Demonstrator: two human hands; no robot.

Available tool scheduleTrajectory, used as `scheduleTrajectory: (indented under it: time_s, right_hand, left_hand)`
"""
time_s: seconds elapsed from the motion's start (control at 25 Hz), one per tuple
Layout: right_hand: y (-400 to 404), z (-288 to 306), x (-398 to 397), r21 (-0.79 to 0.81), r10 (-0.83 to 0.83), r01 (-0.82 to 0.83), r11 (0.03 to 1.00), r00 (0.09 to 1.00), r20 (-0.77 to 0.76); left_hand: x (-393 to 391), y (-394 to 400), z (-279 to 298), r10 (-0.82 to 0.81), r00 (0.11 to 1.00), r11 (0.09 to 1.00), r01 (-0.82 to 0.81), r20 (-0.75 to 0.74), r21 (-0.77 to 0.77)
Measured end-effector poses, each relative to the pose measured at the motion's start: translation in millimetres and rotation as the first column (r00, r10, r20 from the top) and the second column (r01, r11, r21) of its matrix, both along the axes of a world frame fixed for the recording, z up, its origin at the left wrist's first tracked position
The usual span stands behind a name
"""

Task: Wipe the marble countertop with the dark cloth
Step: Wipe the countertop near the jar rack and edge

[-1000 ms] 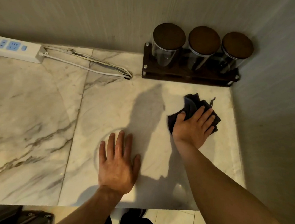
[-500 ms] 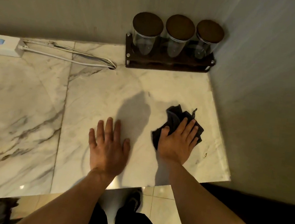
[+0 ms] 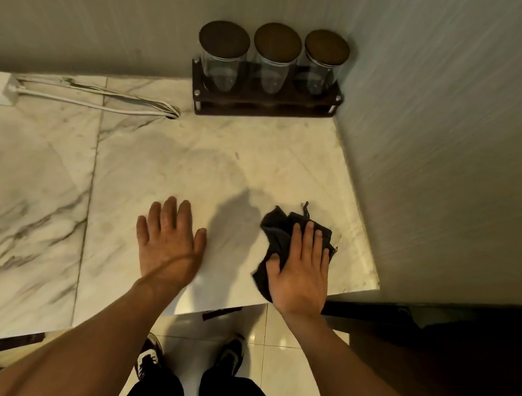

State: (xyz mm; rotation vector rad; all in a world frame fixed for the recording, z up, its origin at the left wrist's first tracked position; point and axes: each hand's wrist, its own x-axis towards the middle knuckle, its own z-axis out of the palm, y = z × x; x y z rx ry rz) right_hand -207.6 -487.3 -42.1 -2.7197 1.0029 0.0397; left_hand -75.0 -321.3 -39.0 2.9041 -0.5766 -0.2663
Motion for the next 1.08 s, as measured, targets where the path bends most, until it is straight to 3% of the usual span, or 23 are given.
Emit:
scheduleTrajectory:
  time_s: [0.24,0.4,0.6,1.08]
  right_hand:
    - [-52.3,7.8,-26.0,0.007,0.401,-0.403,0.915,0.910,-0.108]
    - [-82.9,7.4,-23.9,0.005,0.566,-0.571,0.821,0.814,-0.130]
    - [-107.8,9.2,2.9,0.007,0.629,-0.635,0.772,0.763,-0.151]
    - [-160.5,4.4,113.4,-0.013,0.604,-0.611,0.792,0.786,-0.132]
  left_hand:
    - [-3.9,-3.9,3.2,-0.026,0.997,0.998,0.030,0.077,-0.049]
    - [2.2,-9.4,-0.1,-0.058,0.995,0.997,0.063,0.081,-0.053]
    - [1.6,-18.2,-6.3,-0.049,0.998,0.999,0.049,0.026,-0.017]
    - [2.4,-26.3,-2.1,-0.042,0.999,0.994,0.040,0.020,0.102]
